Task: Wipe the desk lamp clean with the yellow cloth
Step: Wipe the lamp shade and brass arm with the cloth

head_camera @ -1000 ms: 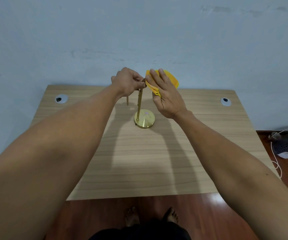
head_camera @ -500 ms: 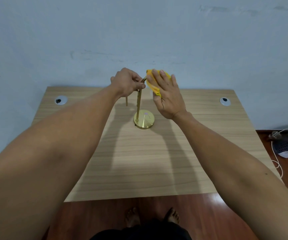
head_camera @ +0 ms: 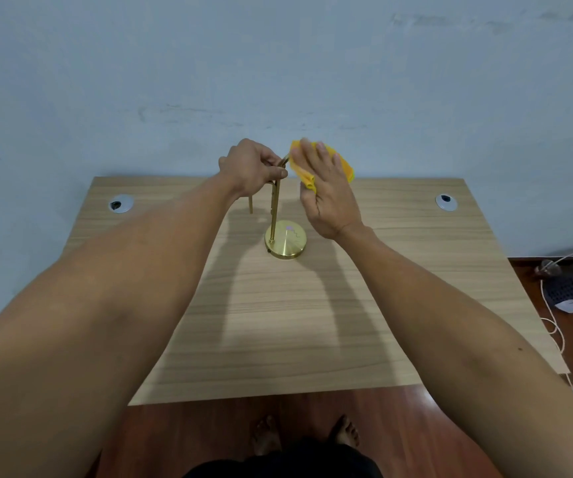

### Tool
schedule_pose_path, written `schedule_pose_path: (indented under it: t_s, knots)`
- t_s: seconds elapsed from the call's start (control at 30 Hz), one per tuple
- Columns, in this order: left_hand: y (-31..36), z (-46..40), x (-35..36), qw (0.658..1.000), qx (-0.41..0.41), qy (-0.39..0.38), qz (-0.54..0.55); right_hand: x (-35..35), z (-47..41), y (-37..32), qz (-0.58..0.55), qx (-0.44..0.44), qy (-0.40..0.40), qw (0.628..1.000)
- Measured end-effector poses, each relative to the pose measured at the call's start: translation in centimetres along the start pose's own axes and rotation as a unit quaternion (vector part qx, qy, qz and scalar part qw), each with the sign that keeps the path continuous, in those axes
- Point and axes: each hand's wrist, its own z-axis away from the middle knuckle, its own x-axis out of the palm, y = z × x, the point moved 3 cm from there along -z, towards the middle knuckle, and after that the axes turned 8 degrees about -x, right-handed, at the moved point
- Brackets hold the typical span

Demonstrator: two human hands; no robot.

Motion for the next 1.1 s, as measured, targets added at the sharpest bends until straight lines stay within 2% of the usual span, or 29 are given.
schedule_pose_path:
  t_s: [0.07, 0.17, 0.27, 0.4, 0.5, 0.6, 0.63, 0.73, 0.83, 0.97, 1.07, 1.1]
  knots:
    - [0.0, 0.1, 0.0, 1.000, -0.006, -0.003, 0.006, 0.1, 0.1, -0.1, -0.030, 0.070, 0.026, 0.997]
    - [-0.1, 0.0, 0.0, 1.000, -0.004, -0.011, 0.007, 0.7, 0.7, -0.1, -0.001, -0.019, -0.010, 1.000]
    - [-0.2, -0.2, 0.0, 1.000, 0.001, -0.009, 0.006, 0.3, 0.7, 0.5, -0.011, 0.052, 0.011, 0.999]
    - [-0.3, -0.3, 0.1, 1.000, 0.008, -0.011, -0.002, 0.9, 1.3, 0.4, 0.021, -0.016, -0.015, 1.000]
    - [-0.2, -0.3, 0.0, 1.000, 0.009, -0.007, -0.006, 0.8, 1.1, 0.6, 0.002, 0.053, 0.017, 0.998]
    - [-0.2, -0.3, 0.0, 1.000, 0.009, -0.009, -0.004, 1.3, 1.3, 0.0, 0.025, -0.015, -0.010, 1.000]
    - [-0.2, -0.3, 0.1, 1.000, 0.008, -0.010, -0.003, 1.4, 1.3, 0.1, 0.029, -0.017, -0.009, 0.999]
    - [-0.2, -0.3, 0.1, 1.000, 0.003, -0.008, -0.001, 1.1, 1.0, 0.2, -0.002, 0.049, 0.027, 0.998]
    - [-0.2, -0.3, 0.0, 1.000, 0.005, -0.009, -0.003, 1.7, 1.0, -0.3, 0.007, -0.018, 0.005, 1.000]
    - [-0.2, -0.3, 0.1, 1.000, 0.002, -0.013, 0.006, 1.2, 0.4, 0.0, -0.050, 0.090, 0.047, 0.994]
    - [-0.4, -0.4, 0.2, 1.000, 0.009, -0.020, 0.002, 1.8, 0.3, -1.0, -0.014, -0.032, 0.008, 0.999]
    - [-0.4, -0.5, 0.2, 1.000, 0.010, -0.018, 0.001, 1.8, 0.2, -0.8, -0.012, -0.044, 0.014, 0.999]
